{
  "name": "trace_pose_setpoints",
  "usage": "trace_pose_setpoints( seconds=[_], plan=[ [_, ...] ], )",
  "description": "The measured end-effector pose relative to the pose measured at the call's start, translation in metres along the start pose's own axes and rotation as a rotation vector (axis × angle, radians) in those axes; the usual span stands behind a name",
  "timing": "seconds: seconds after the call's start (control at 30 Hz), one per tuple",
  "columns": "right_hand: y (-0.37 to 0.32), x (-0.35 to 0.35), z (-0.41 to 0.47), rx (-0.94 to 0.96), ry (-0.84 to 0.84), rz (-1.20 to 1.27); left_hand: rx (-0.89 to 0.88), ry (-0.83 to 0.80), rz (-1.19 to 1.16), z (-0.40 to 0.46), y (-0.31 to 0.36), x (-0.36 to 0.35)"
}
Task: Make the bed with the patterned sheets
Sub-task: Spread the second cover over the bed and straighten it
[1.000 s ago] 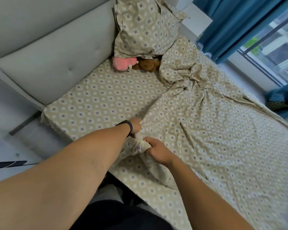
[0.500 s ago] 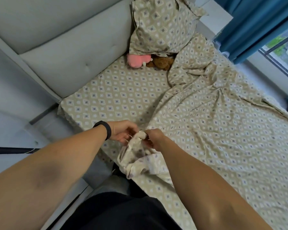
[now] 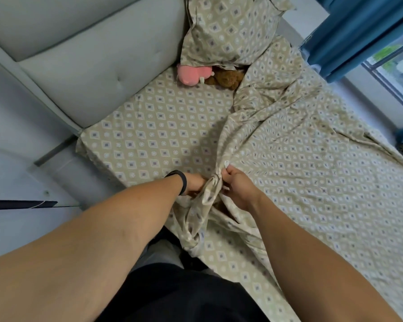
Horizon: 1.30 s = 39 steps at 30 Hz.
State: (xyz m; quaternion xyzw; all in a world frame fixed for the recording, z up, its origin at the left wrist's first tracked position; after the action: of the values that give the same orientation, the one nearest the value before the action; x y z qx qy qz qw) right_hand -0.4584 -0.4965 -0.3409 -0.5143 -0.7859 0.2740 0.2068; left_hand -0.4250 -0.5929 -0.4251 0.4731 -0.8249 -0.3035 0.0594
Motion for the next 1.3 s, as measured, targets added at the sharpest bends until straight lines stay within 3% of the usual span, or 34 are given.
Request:
trace_pose_setpoints(
  seconds=[0.13, 0.3, 0.53, 0.6, 0.77, 0.87, 0.97, 1.13, 1.3],
  plan=[
    [0.004, 0.004, -0.004, -0.037, 0.000, 0.060, 0.042, -0.117, -0.169, -0.009, -0.002, -0.022],
    [0.013, 0.003, -0.014, -0.063, 0.001, 0.176, 0.035, -0.126, -0.293, -0.017, 0.008, -0.038],
    [0.023, 0.008, -0.019, -0.117, -0.023, 0.164, -0.017, 0.051, -0.404, 0.000, 0.016, -0.028],
    [0.024, 0.009, -0.016, -0.114, 0.022, 0.128, -0.068, 0.193, -0.442, -0.002, 0.012, -0.005],
    [0.016, -0.001, -0.004, -0.094, 0.223, -0.098, -0.178, 0.760, -0.661, -0.064, -0.021, 0.085],
    [0.002, -0.036, 0.009, -0.066, 0.187, -0.381, -0.173, 1.071, -0.611, -0.120, -0.037, 0.129],
    [-0.014, -0.069, 0.015, -0.040, 0.130, -0.560, -0.214, 1.192, -0.528, -0.152, -0.048, 0.152],
    [-0.031, -0.124, 0.019, -0.047, -0.064, -0.355, -0.261, 1.151, -0.284, -0.170, -0.055, 0.175],
    [-0.027, -0.137, 0.023, -0.131, -0.085, -0.185, -0.313, 0.980, -0.135, -0.159, -0.046, 0.180]
  ],
)
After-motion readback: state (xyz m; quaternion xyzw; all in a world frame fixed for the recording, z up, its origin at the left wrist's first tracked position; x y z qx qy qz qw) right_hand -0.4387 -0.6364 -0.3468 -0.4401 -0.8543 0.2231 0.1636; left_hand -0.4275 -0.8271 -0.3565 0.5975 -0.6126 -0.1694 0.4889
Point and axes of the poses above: each hand's wrist, its own z-axis towards the middle knuckle, its own x-axis out of the back of the hand, y = z × x, the point moved 9 cm from there along z, towards the middle knuckle, and after that the axes turned 2 degrees about y, right-handed, at the moved point
